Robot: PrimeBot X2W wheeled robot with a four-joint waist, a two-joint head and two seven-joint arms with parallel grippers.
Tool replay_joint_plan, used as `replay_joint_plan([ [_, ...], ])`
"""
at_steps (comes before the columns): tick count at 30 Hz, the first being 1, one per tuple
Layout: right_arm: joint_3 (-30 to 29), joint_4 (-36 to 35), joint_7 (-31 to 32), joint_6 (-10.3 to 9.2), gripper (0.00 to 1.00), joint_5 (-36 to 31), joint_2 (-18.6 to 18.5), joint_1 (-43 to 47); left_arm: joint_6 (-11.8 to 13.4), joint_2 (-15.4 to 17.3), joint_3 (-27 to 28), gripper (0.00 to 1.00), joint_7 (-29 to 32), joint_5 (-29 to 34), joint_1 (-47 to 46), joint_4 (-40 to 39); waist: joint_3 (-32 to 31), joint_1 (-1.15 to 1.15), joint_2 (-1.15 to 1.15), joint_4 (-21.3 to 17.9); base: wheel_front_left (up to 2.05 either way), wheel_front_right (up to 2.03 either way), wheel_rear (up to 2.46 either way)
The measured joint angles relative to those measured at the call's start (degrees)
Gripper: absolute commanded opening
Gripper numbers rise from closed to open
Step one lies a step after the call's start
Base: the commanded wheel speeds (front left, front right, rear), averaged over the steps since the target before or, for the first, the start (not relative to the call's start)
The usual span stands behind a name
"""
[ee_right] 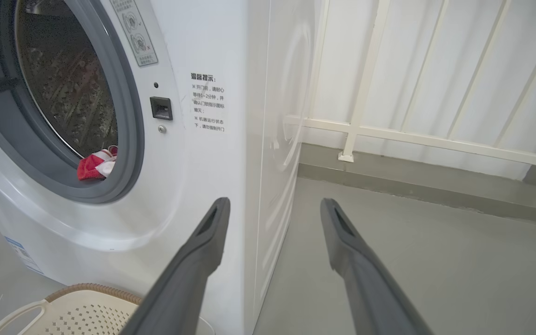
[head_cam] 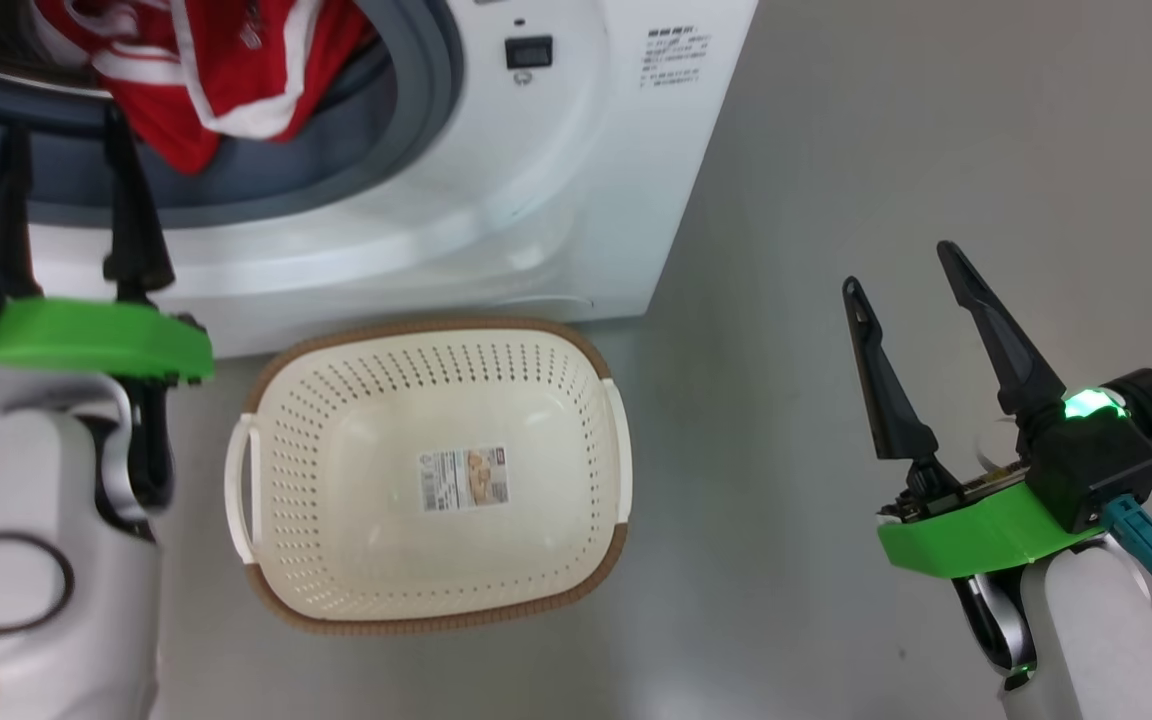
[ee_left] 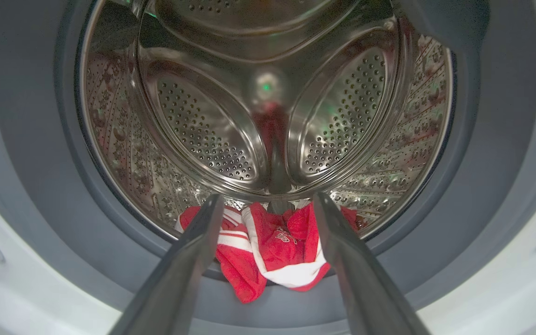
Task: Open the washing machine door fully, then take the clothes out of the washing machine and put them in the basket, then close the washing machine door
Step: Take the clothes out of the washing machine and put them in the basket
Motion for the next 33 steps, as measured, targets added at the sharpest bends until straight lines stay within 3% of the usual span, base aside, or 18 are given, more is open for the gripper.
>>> replay_joint_plan([
  [17, 1.26, 0.64, 0.00, 0.00, 1.00, 0.03, -0.10, -2.51, -2.48, 4.68, -2.27, 1.00, 5.66, 1.34, -21.56, 25.50, 6.22, 0.00, 0.00, -2.38, 0.00, 0.00, 0.00],
  [33, 1.55, 1.70, 0.00, 0.01, 1.00, 2.33, -0.10, -5.48, -1.05, 8.28, -3.75, 1.00, 13.52, 2.34, -31.81, 41.12, 9.85, 0.00, 0.00, -5.81, 0.00, 0.00, 0.00],
])
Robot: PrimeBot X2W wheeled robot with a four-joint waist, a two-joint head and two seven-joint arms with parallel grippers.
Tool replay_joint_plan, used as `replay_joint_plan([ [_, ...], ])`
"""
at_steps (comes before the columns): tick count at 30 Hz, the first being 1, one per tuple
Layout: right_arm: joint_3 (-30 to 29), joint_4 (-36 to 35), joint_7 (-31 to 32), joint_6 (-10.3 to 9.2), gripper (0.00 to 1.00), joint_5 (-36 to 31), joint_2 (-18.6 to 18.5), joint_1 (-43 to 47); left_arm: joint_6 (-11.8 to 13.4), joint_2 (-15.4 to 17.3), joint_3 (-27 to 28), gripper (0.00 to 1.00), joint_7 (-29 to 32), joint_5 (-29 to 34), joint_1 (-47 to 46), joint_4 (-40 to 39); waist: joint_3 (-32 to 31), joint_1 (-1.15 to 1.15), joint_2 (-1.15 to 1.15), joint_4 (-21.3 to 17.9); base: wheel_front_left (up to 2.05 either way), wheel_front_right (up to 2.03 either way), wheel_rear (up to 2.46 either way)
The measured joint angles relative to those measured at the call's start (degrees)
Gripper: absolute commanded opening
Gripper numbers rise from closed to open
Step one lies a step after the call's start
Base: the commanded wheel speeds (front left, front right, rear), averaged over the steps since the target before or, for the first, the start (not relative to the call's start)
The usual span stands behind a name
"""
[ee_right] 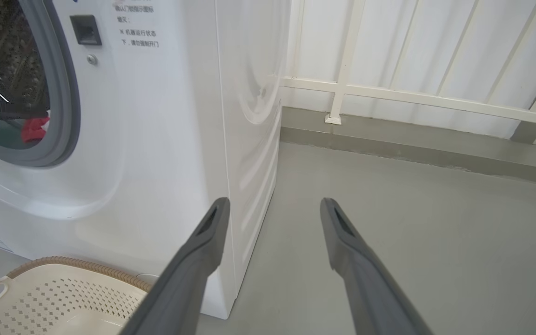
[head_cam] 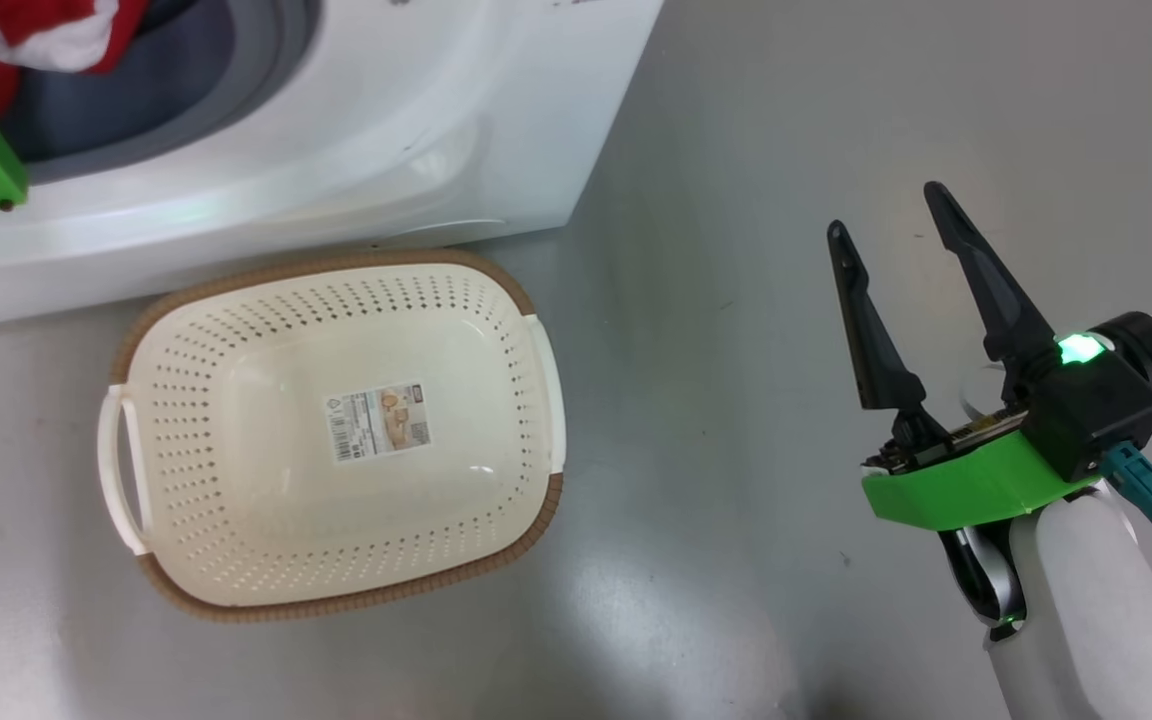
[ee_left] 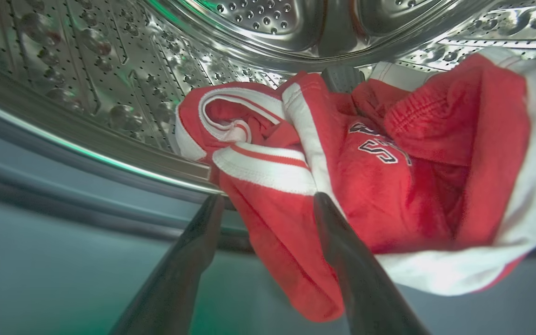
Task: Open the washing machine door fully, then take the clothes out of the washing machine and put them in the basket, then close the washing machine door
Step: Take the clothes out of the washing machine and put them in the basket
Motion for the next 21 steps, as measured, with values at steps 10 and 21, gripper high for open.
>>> replay_joint_plan([
  [10, 1.18, 0.19, 0.00, 0.08, 1.00, 0.91, -0.01, -0.49, 0.74, 1.77, -1.07, 1.00, 2.07, 0.18, -1.63, 3.80, 1.42, 0.00, 0.00, -1.97, 0.00, 0.00, 0.00],
  [21, 1.14, 0.24, 0.00, 0.08, 1.00, 1.33, 0.00, -1.37, 0.56, 3.01, -1.96, 0.00, 1.57, 0.16, -2.92, 4.60, 2.24, 0.00, 0.00, -2.34, 0.00, 0.00, 0.00],
])
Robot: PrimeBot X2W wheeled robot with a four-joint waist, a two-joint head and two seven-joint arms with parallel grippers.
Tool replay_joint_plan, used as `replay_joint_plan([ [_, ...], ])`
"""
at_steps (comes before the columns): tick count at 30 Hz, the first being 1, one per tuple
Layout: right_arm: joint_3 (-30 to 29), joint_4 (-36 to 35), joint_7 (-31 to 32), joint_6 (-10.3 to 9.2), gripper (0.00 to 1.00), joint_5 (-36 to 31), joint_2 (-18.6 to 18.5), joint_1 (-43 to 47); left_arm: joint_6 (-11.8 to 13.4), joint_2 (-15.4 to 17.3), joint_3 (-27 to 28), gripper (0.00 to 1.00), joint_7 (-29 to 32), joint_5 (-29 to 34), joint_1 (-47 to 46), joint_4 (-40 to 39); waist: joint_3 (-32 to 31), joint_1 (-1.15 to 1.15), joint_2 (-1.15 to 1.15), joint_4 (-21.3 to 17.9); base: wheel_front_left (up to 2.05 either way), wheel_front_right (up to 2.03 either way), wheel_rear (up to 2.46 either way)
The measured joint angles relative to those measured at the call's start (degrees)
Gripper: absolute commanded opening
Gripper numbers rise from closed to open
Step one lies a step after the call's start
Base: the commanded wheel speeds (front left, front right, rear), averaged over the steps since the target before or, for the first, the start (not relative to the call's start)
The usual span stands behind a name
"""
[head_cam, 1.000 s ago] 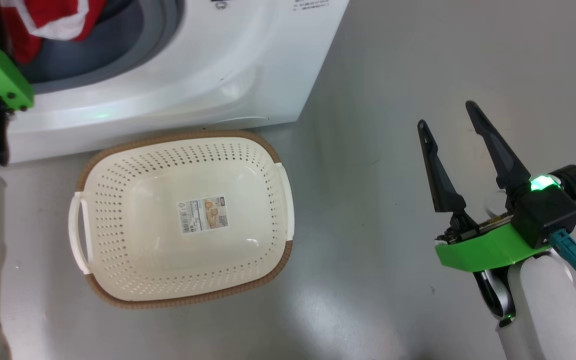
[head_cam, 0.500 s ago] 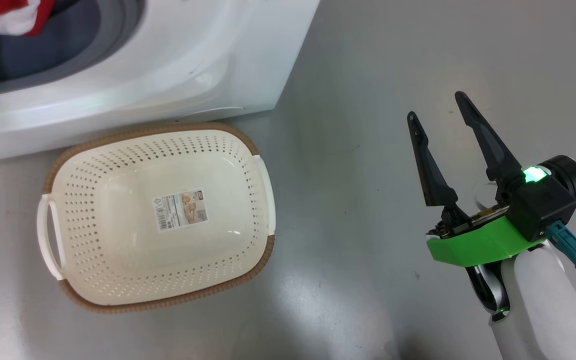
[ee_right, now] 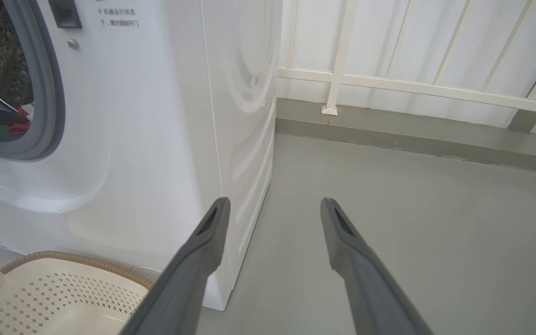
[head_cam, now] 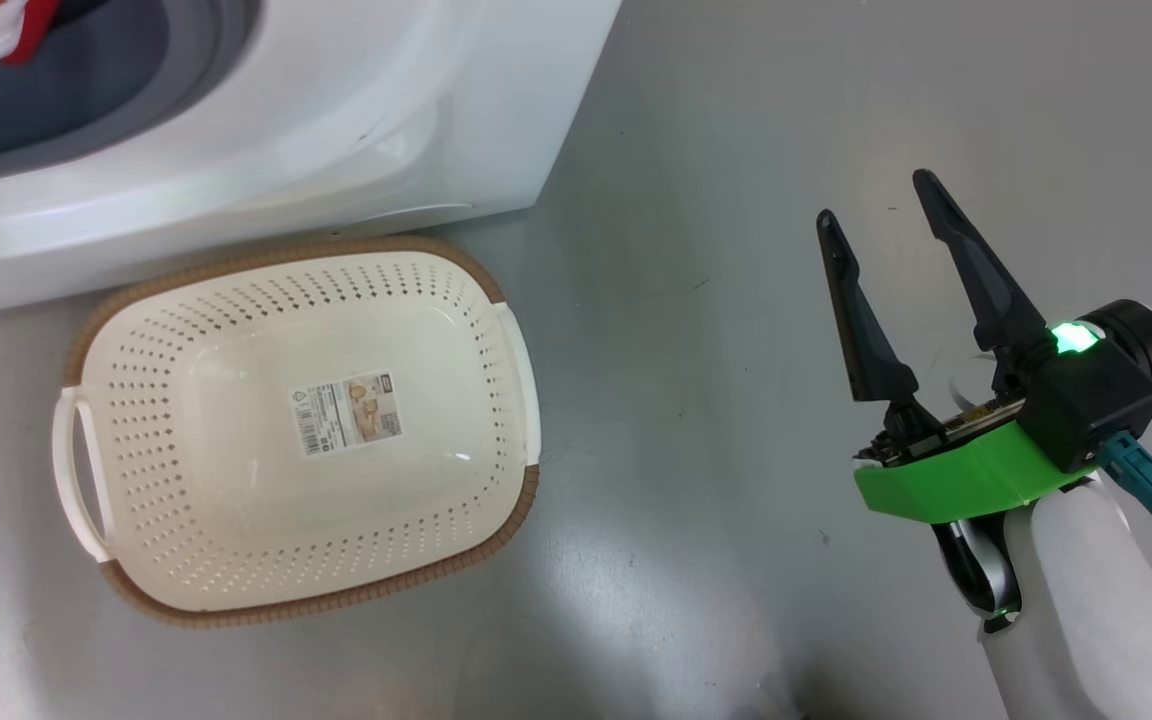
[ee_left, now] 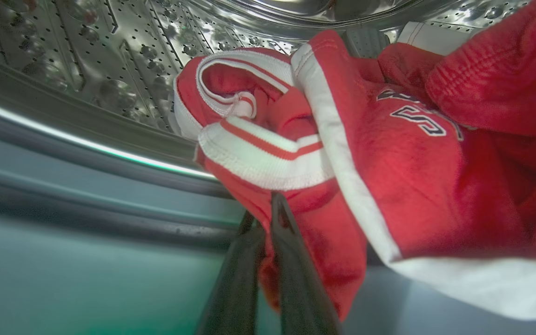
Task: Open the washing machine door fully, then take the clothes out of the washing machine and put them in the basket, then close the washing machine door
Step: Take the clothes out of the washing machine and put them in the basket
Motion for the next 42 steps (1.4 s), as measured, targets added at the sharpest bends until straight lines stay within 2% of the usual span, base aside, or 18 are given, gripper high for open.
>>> replay_joint_plan([
  [7, -0.31, 0.29, 0.00, 0.00, 1.00, 0.01, 0.00, -0.02, -0.65, -0.33, -0.56, 0.00, -3.99, -0.10, -0.05, -0.49, -0.47, 0.00, 0.00, 0.46, 0.00, 0.00, 0.00],
  [13, -0.33, 0.62, 0.00, 0.00, 1.00, 0.35, -0.01, -0.02, -1.48, -0.45, -0.59, 0.00, -10.37, -0.51, 0.18, -2.04, -1.48, 0.00, 0.00, 0.89, 0.00, 0.00, 0.00],
  [20, -0.64, 0.88, 0.00, 0.00, 1.00, 0.33, -0.01, 0.01, -3.56, -1.48, -0.54, 0.00, -15.48, -1.80, 4.21, -5.45, -2.92, 0.00, 0.00, 2.02, 0.00, 0.00, 0.00],
  [24, -0.96, 1.10, 0.00, 0.00, 1.00, 0.31, -0.01, 0.16, -4.47, -2.45, -0.36, 0.00, -16.07, -2.26, 7.89, -10.14, -4.01, 0.00, 0.00, 2.89, 0.00, 0.00, 0.00],
  [32, -1.05, 1.68, 0.00, 0.00, 1.00, 0.13, -0.01, 0.93, -4.37, -4.91, 0.31, 0.00, -16.12, -2.11, 19.51, -23.41, -7.47, 0.00, 0.00, 4.23, 0.00, 0.00, 0.00],
  [42, -2.34, 1.99, 0.00, 0.00, 1.00, -0.03, 0.00, 4.85, -4.10, -6.94, 1.82, 0.00, -16.12, -2.08, 31.87, -35.09, -12.94, 0.00, 0.00, 5.51, 0.00, 0.00, 0.00],
])
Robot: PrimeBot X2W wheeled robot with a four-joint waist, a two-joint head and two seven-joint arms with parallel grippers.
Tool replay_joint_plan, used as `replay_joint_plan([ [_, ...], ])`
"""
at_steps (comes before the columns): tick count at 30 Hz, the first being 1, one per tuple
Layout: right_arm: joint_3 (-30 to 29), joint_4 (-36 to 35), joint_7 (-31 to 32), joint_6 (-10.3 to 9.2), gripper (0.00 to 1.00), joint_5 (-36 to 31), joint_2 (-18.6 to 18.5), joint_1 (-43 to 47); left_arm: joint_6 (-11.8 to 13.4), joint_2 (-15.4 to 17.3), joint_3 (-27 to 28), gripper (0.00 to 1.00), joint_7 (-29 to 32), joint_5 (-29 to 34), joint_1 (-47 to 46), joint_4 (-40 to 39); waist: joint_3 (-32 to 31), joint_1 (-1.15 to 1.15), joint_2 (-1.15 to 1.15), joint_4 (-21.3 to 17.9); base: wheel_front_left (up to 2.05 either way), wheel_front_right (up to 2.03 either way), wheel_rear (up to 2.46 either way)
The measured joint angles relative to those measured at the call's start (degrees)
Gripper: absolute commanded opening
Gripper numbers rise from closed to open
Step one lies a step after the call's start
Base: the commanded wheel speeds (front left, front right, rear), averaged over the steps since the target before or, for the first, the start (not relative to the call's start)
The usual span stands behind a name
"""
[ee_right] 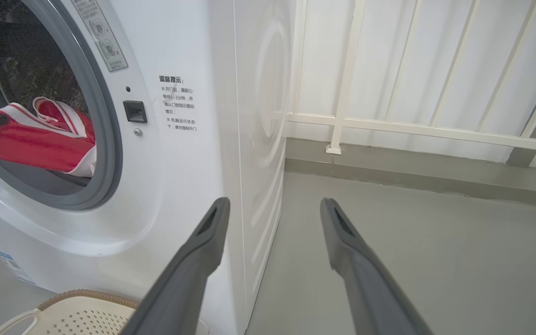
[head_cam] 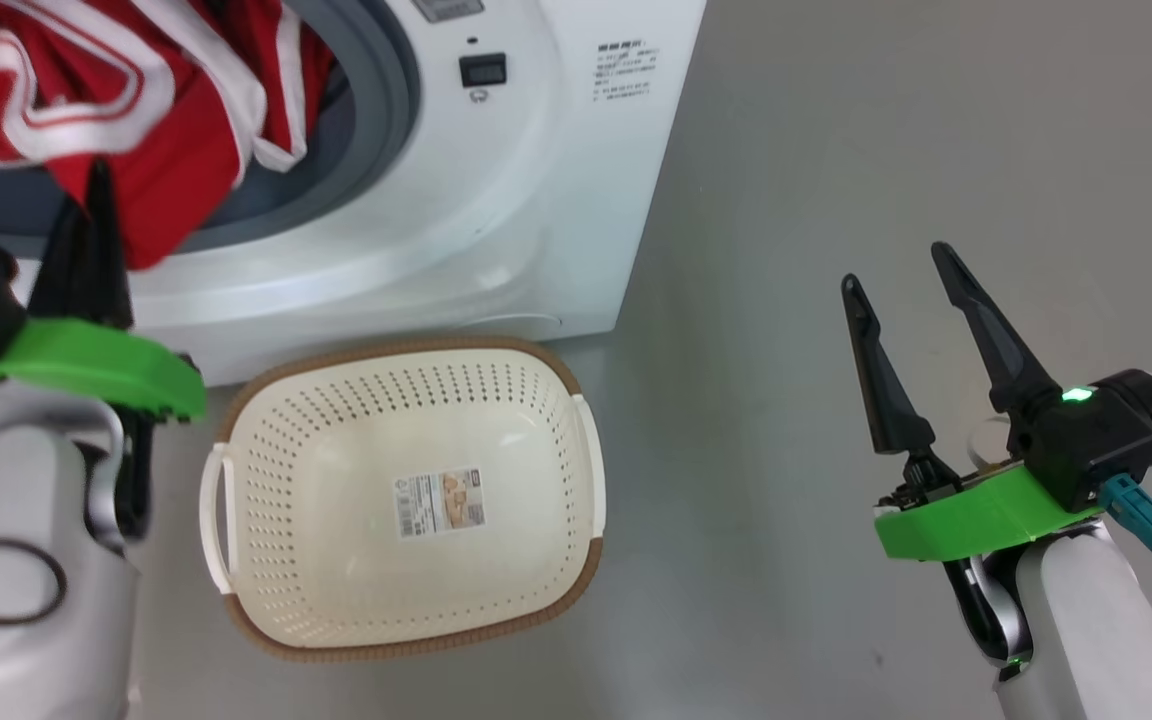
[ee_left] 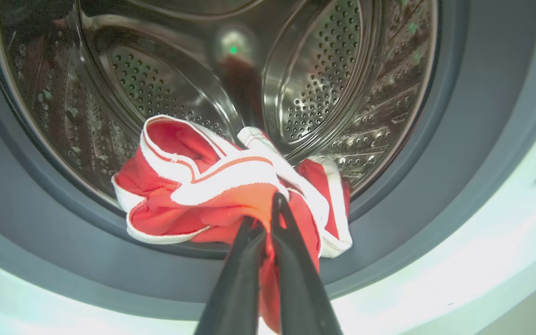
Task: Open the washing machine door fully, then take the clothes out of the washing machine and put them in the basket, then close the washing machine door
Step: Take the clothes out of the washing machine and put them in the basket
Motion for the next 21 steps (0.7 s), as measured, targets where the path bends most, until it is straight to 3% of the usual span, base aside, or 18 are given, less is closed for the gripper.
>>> replay_joint_plan([
  [21, -0.40, 0.78, 0.00, 0.00, 1.00, 0.01, 0.01, 4.34, 2.34, -2.77, 2.32, 0.00, 0.18, 1.42, 22.42, -23.42, -9.68, 0.00, 0.00, 0.17, 0.00, 0.00, 0.00],
])
